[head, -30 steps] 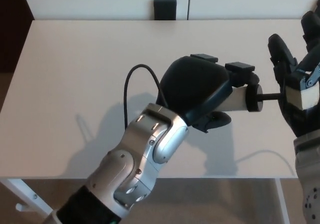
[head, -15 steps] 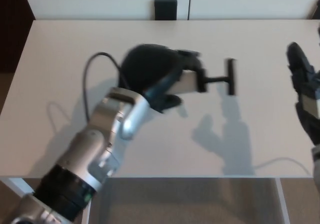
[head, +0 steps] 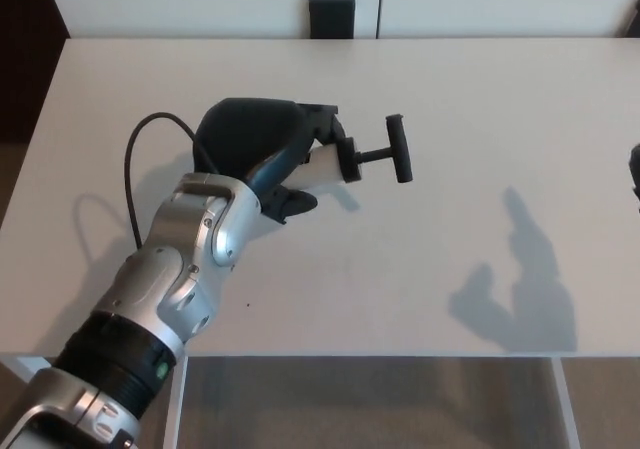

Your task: The robot walks towards a desk on which an air pump is kept in the middle. It lifts it up and holds it with its left hand and uses its right hand to compress it by pushing its handle inwards.

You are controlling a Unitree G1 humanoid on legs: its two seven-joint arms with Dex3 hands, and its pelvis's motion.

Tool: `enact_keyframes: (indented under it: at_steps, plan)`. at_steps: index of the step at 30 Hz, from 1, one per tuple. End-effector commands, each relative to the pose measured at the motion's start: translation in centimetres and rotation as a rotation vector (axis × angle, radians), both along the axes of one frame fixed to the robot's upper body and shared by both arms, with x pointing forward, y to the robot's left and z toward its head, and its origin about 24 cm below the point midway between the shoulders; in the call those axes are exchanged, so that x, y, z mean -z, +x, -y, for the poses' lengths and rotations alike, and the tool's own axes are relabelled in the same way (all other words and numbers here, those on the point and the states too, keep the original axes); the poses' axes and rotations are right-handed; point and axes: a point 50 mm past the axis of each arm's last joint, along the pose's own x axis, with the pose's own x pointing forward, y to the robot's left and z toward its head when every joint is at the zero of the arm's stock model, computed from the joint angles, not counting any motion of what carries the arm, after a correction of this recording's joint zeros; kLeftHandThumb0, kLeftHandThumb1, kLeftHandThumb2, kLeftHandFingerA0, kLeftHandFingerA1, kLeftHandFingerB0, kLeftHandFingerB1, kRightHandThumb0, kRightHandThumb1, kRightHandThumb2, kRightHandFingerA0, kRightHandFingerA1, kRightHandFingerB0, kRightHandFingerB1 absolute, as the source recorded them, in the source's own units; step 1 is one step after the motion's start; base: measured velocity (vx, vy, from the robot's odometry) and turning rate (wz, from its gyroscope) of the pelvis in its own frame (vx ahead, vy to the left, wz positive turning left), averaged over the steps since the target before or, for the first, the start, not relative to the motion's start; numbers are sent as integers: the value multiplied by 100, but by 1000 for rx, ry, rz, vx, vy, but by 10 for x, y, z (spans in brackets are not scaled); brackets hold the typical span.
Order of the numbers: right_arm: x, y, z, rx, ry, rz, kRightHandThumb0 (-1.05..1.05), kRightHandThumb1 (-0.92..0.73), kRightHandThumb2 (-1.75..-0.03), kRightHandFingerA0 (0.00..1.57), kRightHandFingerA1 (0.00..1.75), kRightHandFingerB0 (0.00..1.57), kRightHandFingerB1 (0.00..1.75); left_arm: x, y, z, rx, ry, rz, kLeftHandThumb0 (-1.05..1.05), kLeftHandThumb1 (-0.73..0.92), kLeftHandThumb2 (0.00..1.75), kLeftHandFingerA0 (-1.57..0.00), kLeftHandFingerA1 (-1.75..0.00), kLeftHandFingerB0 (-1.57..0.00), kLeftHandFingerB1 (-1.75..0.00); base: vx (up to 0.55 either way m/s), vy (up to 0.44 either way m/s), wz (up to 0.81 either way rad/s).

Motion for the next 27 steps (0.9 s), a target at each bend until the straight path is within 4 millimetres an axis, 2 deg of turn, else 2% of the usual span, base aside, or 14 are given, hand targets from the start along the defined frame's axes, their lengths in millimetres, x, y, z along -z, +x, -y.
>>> enact_keyframes:
  at_steps: [1,2,4,5,8,13,14,17,18,20,21,23,24,27]
  plan:
    - [-3,-6,5,6,-5,45,-95,-91,-138,0,32,0,24,-1,0,2,39,-29,6,-22,77,61,-75,-167,-79,-69,0,0,0]
    - [-5,-8,5,7,-18,58,-95,-92,-92,0,17,0,0,2,-1,5,63,-48,-37,-28,71,62,-80,-131,-65,-44,0,0,0]
    - [-8,-10,6,8,-33,72,-95,-92,-92,0,17,0,0,5,-3,9,94,-71,-88,-28,71,62,-80,-131,-65,-44,0,0,0]
    - [-10,-12,6,4,-49,86,-96,-92,-89,0,18,0,0,8,-4,12,125,-18,-203,-88,53,89,0,0,0,-14,0,0,0]
    - [-15,-16,6,8,-85,108,-95,-90,-101,0,22,0,0,14,-8,17,173,81,-399,-92,54,91,0,0,0,-12,0,0,0]
    - [-16,-17,6,12,-92,110,-95,-90,-101,0,22,0,0,15,-9,18,180,88,-419,-92,54,91,0,0,0,-12,0,0,0]
    - [-18,-19,7,13,-102,117,-97,-92,-87,0,23,0,0,13,-10,19,183,90,-432,-91,65,61,0,0,0,-8,0,0,0]
    - [-21,-21,8,13,-115,125,-97,-92,-87,0,23,0,0,11,-11,21,188,92,-448,-91,65,61,0,0,0,-8,0,0,0]
    - [-25,-30,13,13,-95,137,-98,-92,-88,0,24,0,0,-6,-20,16,255,19,-407,-98,55,91,0,0,0,-3,0,0,0]
    - [-27,-34,14,11,-86,142,-98,-92,-88,0,24,0,0,-14,-25,13,285,-8,-388,-98,55,91,0,0,0,-3,0,0,0]
    - [-29,-36,17,16,-92,148,-97,-92,-91,0,21,0,0,-30,-31,6,299,-42,-333,-90,63,60,0,0,0,0,0,0,0]
    - [-30,-40,20,21,-100,154,-97,-92,-91,0,21,0,0,-50,-40,-4,321,-76,-264,-90,63,60,0,0,0,0,0,0,0]
    - [-34,-46,24,28,-137,165,-96,-86,-140,0,35,0,25,-77,-56,-21,345,-136,-161,-88,60,59,0,0,0,0,0,0,0]
    - [-44,-61,34,31,-230,183,-105,-80,-138,0,31,0,20,-130,-105,-56,414,-227,60,-87,59,59,0,0,0,0,0,0,0]
